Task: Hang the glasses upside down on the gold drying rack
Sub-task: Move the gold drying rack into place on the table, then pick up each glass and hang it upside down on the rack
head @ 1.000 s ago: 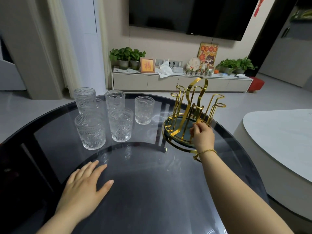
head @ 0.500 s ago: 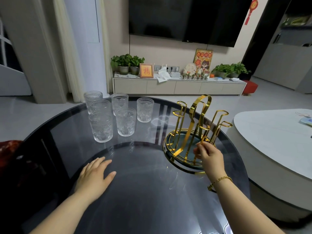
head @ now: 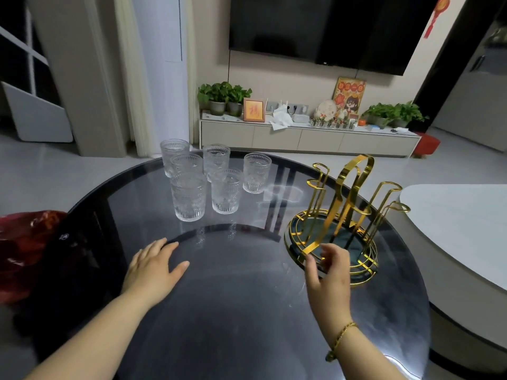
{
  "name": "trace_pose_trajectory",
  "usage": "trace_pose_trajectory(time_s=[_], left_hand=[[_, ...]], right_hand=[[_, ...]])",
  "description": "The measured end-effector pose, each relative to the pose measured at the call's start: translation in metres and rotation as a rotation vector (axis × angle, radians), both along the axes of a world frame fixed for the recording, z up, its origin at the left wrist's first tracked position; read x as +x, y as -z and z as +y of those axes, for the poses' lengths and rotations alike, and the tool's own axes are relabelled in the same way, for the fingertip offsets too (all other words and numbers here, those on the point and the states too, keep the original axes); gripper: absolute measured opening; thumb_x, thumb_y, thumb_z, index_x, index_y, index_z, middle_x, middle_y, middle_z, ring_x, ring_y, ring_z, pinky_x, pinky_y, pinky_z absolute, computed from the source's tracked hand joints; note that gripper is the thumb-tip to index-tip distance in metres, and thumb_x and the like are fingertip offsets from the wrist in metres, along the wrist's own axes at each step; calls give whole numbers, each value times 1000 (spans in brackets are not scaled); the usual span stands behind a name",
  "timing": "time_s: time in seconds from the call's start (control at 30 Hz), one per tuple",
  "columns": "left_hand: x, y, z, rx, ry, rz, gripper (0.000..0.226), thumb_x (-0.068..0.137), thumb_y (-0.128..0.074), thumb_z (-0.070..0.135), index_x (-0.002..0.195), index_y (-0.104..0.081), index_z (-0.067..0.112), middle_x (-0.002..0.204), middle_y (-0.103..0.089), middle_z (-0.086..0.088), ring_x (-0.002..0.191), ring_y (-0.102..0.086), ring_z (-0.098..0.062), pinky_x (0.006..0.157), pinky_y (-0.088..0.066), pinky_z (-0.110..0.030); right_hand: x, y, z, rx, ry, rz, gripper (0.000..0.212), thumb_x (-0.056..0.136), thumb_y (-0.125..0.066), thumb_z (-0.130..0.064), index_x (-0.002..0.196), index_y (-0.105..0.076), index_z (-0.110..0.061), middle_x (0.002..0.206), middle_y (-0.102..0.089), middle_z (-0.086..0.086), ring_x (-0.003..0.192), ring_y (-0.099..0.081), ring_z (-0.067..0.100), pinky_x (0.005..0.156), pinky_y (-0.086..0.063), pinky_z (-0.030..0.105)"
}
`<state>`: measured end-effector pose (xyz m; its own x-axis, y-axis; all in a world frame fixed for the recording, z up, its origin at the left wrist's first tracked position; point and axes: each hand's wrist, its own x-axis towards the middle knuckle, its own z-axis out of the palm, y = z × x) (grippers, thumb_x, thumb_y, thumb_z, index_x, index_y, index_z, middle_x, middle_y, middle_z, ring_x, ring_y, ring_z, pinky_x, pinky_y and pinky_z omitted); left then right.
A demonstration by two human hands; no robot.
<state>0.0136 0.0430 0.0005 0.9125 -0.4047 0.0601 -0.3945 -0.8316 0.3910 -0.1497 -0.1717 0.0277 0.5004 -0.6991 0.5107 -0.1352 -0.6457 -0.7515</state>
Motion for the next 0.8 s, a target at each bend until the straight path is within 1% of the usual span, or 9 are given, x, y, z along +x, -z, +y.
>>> trace_pose_trajectory(time_s=[0.07,0.1,0.17,0.23,0.3,0.43,0.6,0.7,0.8], left_hand=[[5,2,1,26,-10,-3,56,89,-39,48,137,-28,23,152,-22,-4,141,-14,-19,116,-8,-36],[8,5,1,37,-10,-1,56,89,-37,50,138,-26,23,153,-20,-3,141,-11,-18,116,-6,-36],[9,8,-1,55,-5,-4,57,90,-33,52,139,-22,25,154,-16,-2,142,-7,-17,117,-3,-36],[10,12,-1,61,-9,-17,58,90,-31,53,139,-20,26,155,-13,0,142,-6,-16,117,-2,-36],[10,13,-1,63,-9,-33,58,90,-29,53,140,-17,26,155,-11,1,142,-4,-16,116,-1,-36],[10,16,-1,65,-15,-59,59,89,-27,55,140,-15,28,155,-10,3,142,-2,-14,117,0,-35],[13,18,-1,59,-20,-77,59,88,-28,55,140,-15,28,155,-9,5,142,-1,-12,116,0,-34],[12,18,0,65,-20,-79,60,88,-24,58,140,-14,29,155,-8,5,142,-1,-12,116,0,-34],[13,17,0,61,-20,-69,63,84,-15,60,140,-13,30,155,-7,6,142,0,-11,116,1,-34]], right_hand=[[22,4,12,25,-171,98,31,75,-63,-8,102,-48,-7,84,-42,-12,80,-45,9,76,-38,21],[37,5,18,43,-236,156,36,75,-63,-12,107,-46,-9,88,-45,-8,85,-47,9,80,-40,21],[68,8,23,93,-325,243,51,75,-64,-17,120,-39,-12,107,-48,0,104,-46,13,91,-37,22],[105,12,23,167,-362,303,68,75,-65,-20,131,-27,-12,130,-42,6,122,-38,18,102,-32,28],[139,13,19,228,-353,335,81,73,-67,-22,136,-15,-11,143,-30,9,131,-27,22,109,-27,36],[190,19,7,269,-311,350,97,67,-72,-26,138,-6,-12,146,-27,11,133,-26,25,108,-27,38],[224,29,1,206,-309,382,111,61,-76,-33,138,2,-16,145,-29,12,131,-30,29,109,-28,43],[235,31,1,220,-294,363,114,59,-76,-37,138,4,-20,144,-32,12,129,-32,32,108,-30,45],[242,32,-1,281,-304,326,109,60,-74,-37,137,2,-24,141,-37,13,126,-35,34,104,-33,45]])
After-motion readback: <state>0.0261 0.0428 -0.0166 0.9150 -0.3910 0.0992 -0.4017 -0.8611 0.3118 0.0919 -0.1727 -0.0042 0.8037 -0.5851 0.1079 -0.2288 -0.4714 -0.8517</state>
